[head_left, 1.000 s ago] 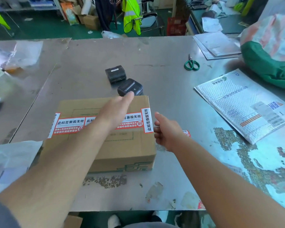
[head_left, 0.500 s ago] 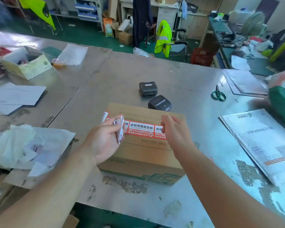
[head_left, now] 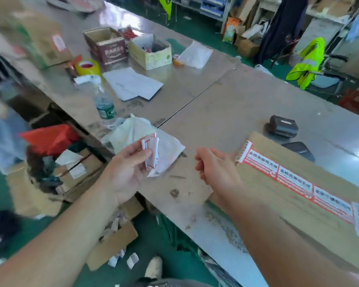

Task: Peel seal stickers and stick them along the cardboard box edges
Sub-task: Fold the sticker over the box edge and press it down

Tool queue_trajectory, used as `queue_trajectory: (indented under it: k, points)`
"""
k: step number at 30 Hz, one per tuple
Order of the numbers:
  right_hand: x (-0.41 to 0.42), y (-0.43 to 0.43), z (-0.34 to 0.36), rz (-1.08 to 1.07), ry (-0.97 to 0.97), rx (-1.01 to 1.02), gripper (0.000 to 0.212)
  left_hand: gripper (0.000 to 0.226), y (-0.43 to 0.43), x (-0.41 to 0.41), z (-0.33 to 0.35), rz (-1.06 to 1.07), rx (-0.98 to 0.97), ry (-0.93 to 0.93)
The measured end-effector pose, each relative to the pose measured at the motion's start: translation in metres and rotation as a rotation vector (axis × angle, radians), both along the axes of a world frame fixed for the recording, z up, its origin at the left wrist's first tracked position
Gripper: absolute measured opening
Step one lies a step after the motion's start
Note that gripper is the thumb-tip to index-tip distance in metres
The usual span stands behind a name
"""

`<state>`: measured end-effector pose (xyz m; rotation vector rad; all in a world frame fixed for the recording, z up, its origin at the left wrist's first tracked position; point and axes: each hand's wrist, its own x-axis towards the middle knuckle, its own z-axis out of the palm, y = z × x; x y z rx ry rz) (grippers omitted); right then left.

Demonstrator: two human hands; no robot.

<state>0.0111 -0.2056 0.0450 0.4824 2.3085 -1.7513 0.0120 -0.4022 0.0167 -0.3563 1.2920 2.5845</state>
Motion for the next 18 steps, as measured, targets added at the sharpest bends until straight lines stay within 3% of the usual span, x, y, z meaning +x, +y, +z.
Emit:
queue_trajectory:
  k: [5, 11, 14, 18]
  points:
    - [-0.007, -0.092, -0.02, 0.253, -0.095, 0.0, 0.023, 0.026, -0.09, 0.038, -0.032, 0.295, -0.008, -0.188]
    - [-0.002, -0.173, -0.062, 0.456, -0.248, 0.007, 0.02, 0.012, -0.157, 0.085, -0.085, 0.478, -0.001, -0.485]
    - [0.0, -0.198, -0.084, 0.501, -0.387, 0.023, 0.018, 0.019, -0.174, 0.095, -0.116, 0.575, -0.029, -0.596]
    - [0.001, -0.216, -0.105, 0.487, -0.531, -0.041, 0.014, 0.011, -0.188, 0.102, -0.147, 0.602, -0.01, -0.741]
